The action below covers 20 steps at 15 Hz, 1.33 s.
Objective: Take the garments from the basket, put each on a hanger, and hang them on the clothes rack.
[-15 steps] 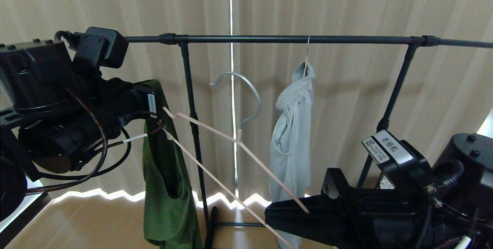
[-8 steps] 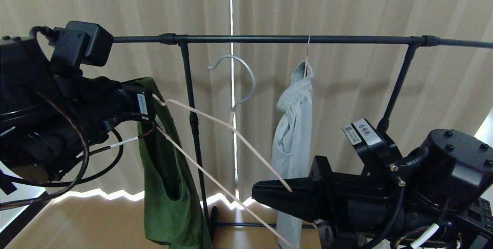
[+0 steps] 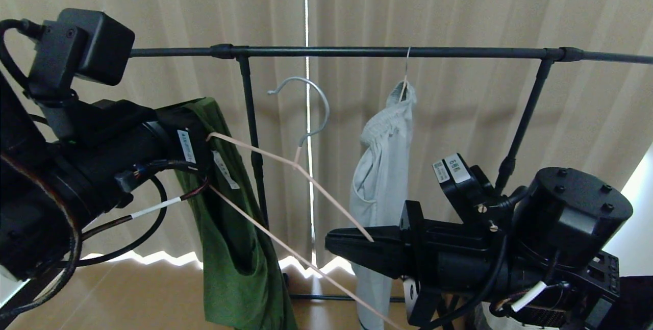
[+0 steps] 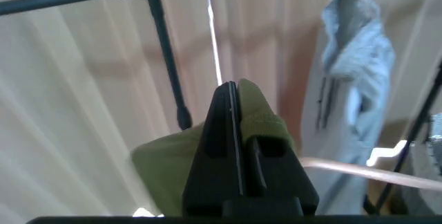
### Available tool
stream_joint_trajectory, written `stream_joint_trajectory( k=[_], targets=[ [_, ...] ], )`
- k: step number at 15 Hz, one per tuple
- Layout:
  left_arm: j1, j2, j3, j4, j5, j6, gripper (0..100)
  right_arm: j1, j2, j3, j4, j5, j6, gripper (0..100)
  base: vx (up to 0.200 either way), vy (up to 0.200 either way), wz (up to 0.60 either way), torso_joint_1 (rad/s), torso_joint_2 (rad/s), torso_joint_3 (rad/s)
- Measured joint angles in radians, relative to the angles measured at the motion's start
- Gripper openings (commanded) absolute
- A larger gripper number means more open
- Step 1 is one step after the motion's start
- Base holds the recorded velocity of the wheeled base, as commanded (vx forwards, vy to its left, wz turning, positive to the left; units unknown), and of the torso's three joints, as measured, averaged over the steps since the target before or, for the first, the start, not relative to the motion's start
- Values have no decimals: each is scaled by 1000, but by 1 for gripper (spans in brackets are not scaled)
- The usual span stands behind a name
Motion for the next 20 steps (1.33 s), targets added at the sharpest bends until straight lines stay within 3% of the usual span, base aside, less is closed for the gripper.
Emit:
stream_joint_trajectory(
  k=[3,6,11,14,20],
  targets=[
    [-9,-19,3,2,5,0,0,-1,6,1,-1,-8,-1,0,0,0,0,0,0,0],
    [46,-15,-18,2,21,0,0,-1,4,14,3,-42,-1,0,0,0,0,0,0,0],
    [156,6,-55,15,57,3,0,-4,-12,35,10,-200,-5,0,0,0,0,0,0,0],
    [168,7,-65,58,96,3,0,-15,-32,43,37,-255,-6,0,0,0,0,0,0,0],
    [121,7,-59,60,101,-12,0,-31,-59,19,86,-275,-5,0,0,0,0,0,0,0]
  ],
)
